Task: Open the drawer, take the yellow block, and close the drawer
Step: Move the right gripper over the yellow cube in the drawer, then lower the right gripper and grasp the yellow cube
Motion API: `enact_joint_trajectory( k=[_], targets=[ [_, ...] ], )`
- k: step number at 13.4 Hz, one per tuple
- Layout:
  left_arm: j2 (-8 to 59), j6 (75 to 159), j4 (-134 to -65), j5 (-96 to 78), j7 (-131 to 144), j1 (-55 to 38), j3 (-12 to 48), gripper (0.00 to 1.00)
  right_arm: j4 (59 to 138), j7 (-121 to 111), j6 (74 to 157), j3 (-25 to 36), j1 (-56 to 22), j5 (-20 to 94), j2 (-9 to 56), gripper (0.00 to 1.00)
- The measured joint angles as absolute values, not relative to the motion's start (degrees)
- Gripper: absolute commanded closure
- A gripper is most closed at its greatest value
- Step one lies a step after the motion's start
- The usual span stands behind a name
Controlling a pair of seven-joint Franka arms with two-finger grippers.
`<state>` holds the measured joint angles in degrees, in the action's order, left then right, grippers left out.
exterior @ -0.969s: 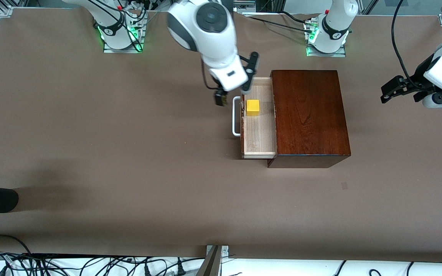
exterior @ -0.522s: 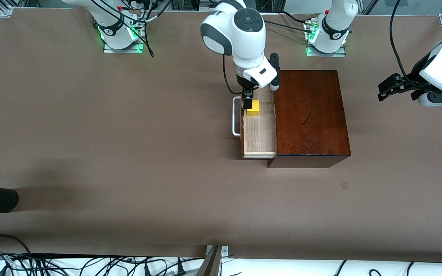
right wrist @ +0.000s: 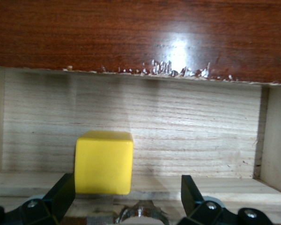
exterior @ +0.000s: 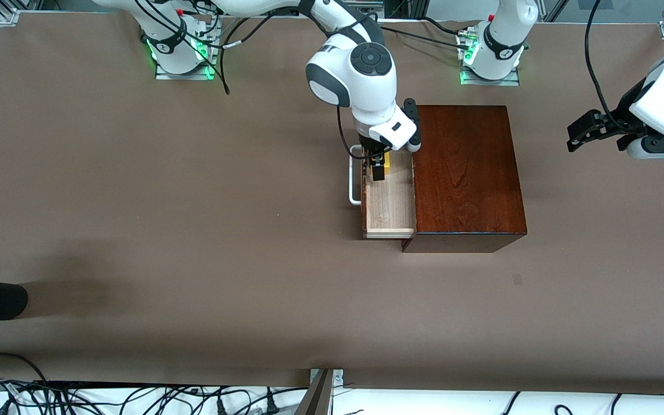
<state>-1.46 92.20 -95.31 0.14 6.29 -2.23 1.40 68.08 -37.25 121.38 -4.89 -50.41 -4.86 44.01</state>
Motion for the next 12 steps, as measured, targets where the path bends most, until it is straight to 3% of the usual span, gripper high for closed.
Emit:
enact_joint_trajectory(
  k=[12],
  targets=[
    [-1.46,91.60,-95.31,0.14,6.29,-2.22,1.40,0.00,67.98,-35.86,120.97,-5.07,-52.14,-4.85,44.65,0.00]
  ],
)
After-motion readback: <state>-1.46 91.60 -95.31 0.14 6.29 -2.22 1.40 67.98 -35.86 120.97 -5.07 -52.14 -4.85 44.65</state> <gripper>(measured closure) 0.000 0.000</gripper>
